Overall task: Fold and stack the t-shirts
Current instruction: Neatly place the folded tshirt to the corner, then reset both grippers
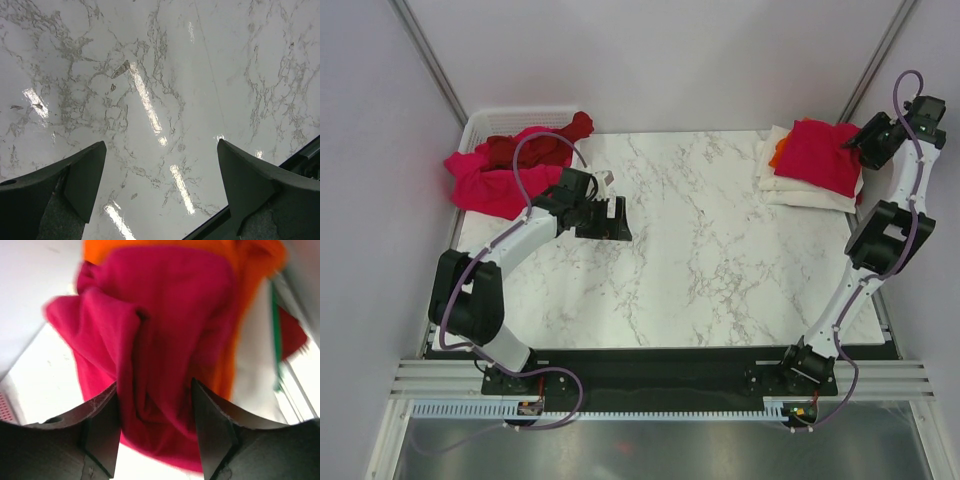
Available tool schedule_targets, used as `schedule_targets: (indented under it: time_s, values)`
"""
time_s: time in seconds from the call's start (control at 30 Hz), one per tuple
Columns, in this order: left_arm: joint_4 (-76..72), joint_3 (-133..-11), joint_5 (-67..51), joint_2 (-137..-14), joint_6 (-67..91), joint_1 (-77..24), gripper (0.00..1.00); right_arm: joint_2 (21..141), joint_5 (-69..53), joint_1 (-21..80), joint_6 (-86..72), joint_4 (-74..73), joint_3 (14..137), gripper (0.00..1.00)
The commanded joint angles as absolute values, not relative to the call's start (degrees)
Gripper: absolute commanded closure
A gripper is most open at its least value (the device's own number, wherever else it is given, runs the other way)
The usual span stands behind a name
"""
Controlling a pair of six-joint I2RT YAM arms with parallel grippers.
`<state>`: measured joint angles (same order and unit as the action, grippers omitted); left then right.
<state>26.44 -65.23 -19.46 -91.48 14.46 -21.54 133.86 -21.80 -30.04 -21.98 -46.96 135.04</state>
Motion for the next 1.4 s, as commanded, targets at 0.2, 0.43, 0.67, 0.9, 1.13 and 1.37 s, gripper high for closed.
schedule_targets:
  time_s: [0.2, 0.43, 0.67, 0.9, 1.13, 1.37]
  values:
    - [25.05, -65.04, -18.64, -90.79, 13.97, -22.24, 0.0, 117.44, 4.49, -44.21, -26.63, -53.17, 136.84, 0.33]
    - [25.05, -64.95, -18.63, -89.39, 13.89, -22.41, 0.0, 108.38, -1.82, -37.63, -25.66, -46.44, 128.02, 0.26]
    - [24.96, -65.04, -20.04, -89.47, 14.24, -22.59, 0.0, 111.43, -16.33, -30.07, -28.04, -41.04, 121.99, 0.9]
    - [25.05, -64.86, -20.04, -89.56, 14.24, -22.59, 0.0, 116.54, -21.88, -26.64, -31.55, -37.19, 121.47, 0.99]
    - [24.96, -64.51, -19.08, -90.18, 13.98, -22.68, 0.0, 125.15, -22.69, -26.37, -32.17, -34.45, 125.76, 1.0]
    - [25.22, -64.16, -18.11, -91.49, 13.36, -23.2, 0.0, 134.47, -19.7, -28.47, -31.73, -32.26, 131.83, 1.0]
